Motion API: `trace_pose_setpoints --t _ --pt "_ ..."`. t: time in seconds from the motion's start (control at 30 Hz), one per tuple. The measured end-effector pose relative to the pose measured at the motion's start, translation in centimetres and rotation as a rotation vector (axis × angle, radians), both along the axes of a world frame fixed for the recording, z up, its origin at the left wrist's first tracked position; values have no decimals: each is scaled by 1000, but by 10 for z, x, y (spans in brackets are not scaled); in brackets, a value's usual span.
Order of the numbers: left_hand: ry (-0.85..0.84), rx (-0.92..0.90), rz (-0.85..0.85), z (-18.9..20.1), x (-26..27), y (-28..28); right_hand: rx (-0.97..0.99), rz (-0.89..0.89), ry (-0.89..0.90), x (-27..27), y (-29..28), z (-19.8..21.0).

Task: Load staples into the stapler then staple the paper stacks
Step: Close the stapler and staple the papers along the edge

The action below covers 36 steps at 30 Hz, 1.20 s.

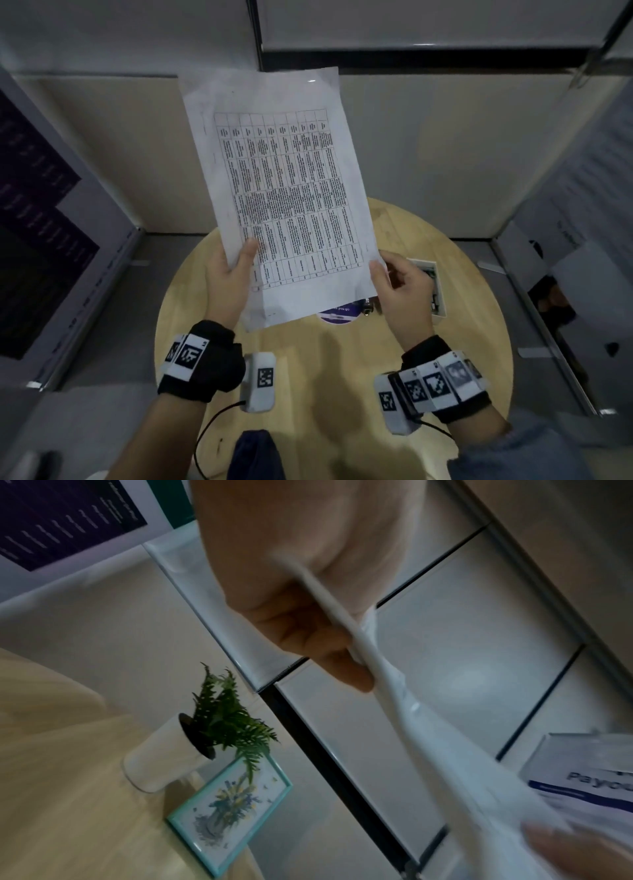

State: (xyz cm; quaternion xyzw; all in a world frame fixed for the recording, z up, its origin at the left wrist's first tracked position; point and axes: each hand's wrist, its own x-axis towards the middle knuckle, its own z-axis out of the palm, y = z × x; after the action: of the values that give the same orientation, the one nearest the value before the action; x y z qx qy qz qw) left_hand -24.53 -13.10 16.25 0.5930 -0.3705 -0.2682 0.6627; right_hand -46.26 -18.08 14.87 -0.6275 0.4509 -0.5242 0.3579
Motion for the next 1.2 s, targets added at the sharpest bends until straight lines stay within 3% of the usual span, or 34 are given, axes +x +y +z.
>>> trace_pose_setpoints --t 0.17,0.33,0.43,0.57,0.7,0.9,1.07,1.2 --pt "110 46 -184 15 -36 -2 -681 -122 439 4 17 14" --pt "154 55 -360 48 -72 0 -882 -221 597 3 24 23" --pt "108 -15 -420 68 -82 4 -974 -195 537 -6 27 31" --pt "60 -106 -426 95 -91 11 -1007 -24 267 -15 32 43" --pt "37 -222 -428 117 -96 17 -1010 9 117 -15 36 56" --pt "40 -302 -460 132 -97 23 -1069 -18 77 -16 40 70" --pt "51 -278 -443 130 -97 24 -994 -57 13 -16 40 77" --pt "82 -247 -442 126 -97 22 -958 -78 149 -15 38 77"
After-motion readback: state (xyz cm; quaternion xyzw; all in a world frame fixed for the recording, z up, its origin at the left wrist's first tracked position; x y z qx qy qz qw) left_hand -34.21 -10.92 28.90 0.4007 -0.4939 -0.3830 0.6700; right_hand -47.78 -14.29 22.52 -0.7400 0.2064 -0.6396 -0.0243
